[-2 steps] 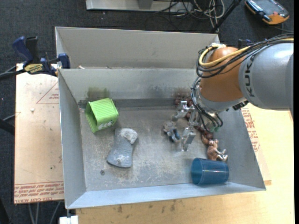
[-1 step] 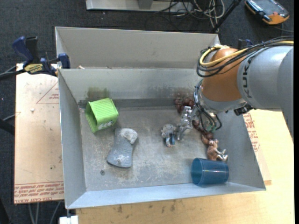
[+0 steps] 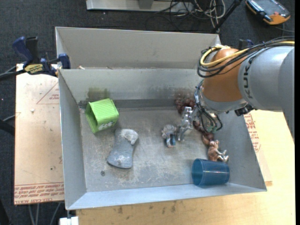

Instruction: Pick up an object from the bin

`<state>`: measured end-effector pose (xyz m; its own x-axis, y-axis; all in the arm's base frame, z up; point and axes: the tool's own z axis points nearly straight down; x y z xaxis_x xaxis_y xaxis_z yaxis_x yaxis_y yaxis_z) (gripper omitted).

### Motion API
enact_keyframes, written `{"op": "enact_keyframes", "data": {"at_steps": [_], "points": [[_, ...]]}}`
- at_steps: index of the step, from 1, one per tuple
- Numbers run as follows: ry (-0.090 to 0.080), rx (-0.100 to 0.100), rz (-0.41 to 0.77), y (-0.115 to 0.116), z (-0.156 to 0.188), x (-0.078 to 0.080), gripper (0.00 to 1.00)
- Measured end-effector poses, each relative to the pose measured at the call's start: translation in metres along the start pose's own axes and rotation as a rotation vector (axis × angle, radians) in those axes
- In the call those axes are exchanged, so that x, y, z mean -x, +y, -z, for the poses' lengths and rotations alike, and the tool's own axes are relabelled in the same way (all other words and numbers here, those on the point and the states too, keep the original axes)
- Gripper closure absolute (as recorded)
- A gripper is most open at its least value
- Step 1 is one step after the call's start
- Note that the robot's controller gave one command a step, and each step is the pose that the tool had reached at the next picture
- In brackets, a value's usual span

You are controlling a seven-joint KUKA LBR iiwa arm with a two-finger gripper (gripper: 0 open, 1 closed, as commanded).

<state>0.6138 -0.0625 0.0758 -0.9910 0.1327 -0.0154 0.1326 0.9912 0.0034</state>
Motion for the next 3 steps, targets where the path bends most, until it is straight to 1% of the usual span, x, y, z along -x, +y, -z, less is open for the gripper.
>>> {"op": "enact_keyframes", "data": {"at_steps": [1,2,3], "points": [[-0.003,-0.005,-0.001,0.012,0.000,-0.007,1.00],[-0.001,-0.006,-0.004,0.027,0.000,-0.010,1.00],[0.000,-0.006,-0.004,0.028,0.001,-0.011,1.00]]}}
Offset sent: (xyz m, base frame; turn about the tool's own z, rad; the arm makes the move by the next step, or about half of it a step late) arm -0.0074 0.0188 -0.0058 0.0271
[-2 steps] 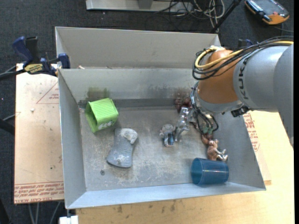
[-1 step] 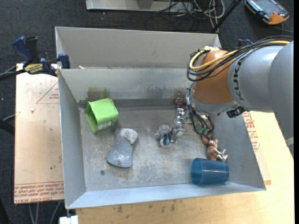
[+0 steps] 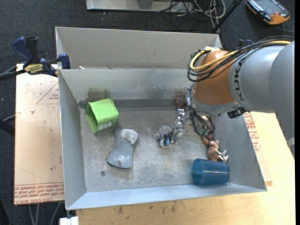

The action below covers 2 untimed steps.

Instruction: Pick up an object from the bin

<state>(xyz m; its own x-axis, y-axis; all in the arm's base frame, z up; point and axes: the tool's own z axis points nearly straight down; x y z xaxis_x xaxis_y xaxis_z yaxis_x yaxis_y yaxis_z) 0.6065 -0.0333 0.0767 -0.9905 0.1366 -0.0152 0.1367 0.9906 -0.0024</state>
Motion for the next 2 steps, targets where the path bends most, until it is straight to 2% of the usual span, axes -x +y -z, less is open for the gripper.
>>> {"op": "enact_keyframes", "data": {"at_steps": [1,2], "points": [[0.010,0.004,-0.053,-0.0006,0.0113,-0.0039,1.00],[0.013,0.003,0.025,0.0016,0.0052,-0.0024,1.00]]}}
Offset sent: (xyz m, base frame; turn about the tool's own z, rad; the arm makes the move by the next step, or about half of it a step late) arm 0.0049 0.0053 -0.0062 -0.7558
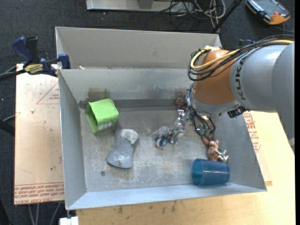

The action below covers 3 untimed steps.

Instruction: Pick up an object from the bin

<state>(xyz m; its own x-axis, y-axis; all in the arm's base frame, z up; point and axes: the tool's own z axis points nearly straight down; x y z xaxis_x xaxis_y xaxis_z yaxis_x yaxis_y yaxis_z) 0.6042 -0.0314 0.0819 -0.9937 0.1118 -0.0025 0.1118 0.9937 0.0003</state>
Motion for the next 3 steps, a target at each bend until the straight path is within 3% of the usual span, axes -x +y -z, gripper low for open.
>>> {"op": "enact_keyframes", "data": {"at_steps": [1,2,3], "points": [[-0.006,0.002,0.319,-0.003,-0.002,-0.003,1.00],[-0.001,0.000,0.552,0.001,-0.009,0.016,0.00],[-0.002,0.000,0.551,0.001,-0.009,0.016,0.00]]}}
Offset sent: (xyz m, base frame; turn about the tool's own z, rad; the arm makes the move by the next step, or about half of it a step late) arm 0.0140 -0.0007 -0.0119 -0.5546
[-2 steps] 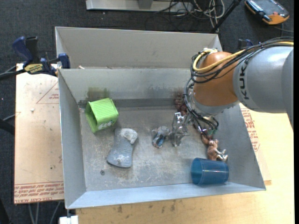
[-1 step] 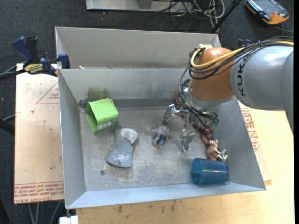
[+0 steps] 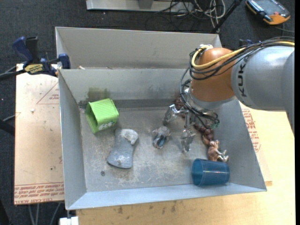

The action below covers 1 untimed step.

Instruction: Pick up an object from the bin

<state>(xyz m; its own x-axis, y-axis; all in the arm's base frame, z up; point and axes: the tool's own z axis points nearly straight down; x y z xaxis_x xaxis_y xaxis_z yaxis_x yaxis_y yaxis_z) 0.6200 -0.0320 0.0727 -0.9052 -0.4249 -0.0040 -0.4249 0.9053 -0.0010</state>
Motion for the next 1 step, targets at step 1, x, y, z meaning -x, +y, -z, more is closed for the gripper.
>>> {"op": "enact_keyframes", "data": {"at_steps": [1], "points": [[-0.001,-0.002,0.040,0.0118,0.0070,0.0061,0.00]]}}
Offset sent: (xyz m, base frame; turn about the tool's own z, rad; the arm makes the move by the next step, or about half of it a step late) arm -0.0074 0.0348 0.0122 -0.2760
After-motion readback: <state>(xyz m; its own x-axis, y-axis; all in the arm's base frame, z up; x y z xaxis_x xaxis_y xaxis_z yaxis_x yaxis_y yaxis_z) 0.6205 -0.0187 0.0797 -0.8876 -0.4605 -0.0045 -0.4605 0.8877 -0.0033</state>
